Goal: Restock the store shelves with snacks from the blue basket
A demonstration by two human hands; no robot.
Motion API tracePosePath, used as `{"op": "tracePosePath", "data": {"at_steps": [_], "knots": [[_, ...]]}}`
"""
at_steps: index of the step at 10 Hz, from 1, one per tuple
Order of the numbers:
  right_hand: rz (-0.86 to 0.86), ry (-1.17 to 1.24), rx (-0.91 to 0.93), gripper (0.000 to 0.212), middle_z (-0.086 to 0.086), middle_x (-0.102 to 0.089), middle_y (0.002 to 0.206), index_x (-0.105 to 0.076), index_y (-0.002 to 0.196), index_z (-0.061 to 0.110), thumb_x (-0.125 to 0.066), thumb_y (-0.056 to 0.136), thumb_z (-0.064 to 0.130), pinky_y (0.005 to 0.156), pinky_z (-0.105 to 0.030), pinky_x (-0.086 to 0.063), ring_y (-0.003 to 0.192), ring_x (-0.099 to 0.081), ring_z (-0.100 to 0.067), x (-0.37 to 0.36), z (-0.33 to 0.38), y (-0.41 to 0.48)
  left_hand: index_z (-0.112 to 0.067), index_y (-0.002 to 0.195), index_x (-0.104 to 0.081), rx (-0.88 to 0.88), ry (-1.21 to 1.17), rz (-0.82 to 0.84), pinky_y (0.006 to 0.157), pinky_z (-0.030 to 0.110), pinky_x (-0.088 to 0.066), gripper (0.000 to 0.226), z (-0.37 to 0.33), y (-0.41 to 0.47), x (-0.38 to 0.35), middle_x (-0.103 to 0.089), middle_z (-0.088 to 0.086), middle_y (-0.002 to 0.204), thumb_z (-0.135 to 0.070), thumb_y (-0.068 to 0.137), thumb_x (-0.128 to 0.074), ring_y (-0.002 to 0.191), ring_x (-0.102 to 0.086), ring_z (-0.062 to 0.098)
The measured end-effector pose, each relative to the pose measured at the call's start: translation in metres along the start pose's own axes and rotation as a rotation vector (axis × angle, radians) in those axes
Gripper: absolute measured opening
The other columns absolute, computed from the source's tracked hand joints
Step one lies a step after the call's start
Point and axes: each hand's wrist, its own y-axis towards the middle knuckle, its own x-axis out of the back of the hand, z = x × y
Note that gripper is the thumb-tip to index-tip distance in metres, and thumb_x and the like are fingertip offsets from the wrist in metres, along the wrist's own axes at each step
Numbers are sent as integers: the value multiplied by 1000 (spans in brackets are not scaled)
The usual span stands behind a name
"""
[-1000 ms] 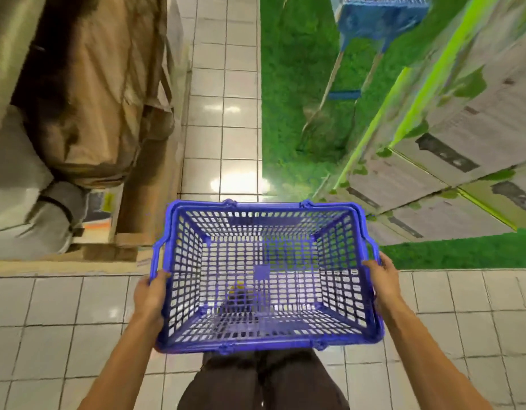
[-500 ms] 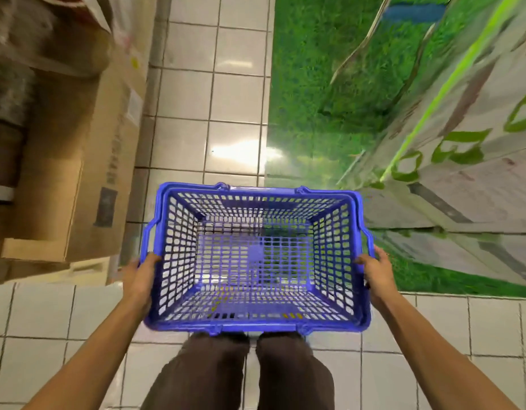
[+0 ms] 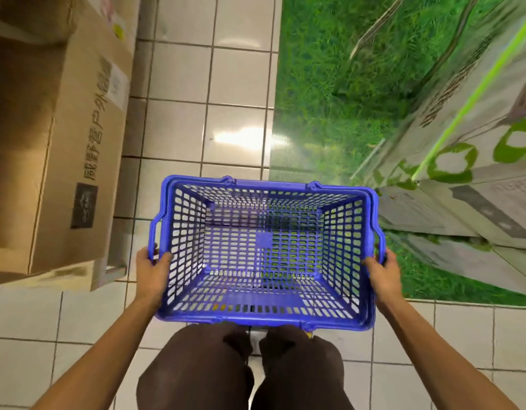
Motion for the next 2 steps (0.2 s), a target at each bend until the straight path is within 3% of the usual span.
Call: {"op": "tracePosePath", "data": {"at_steps": [1, 2], "knots": [[-90, -215, 28, 59, -27, -55, 133, -49, 135, -2, -69, 82, 10, 107, -49, -39, 124, -52, -40, 12, 23, -14, 3, 137, -42, -67, 98, -56, 111, 50, -36, 57, -19, -14, 5, -48, 25, 138, -9, 87, -67, 126, -48, 38], [-98, -217, 40, 54, -28, -57, 131, -53, 133, -3, -68, 84, 13, 104, -43, -40, 121, -54, -39, 28, 58, -52, 2, 136, -46, -19, 48, -3, 112, 47, -35, 54, -54, -47, 10, -49, 24, 139, -17, 90, -65, 128, -46, 38]]}}
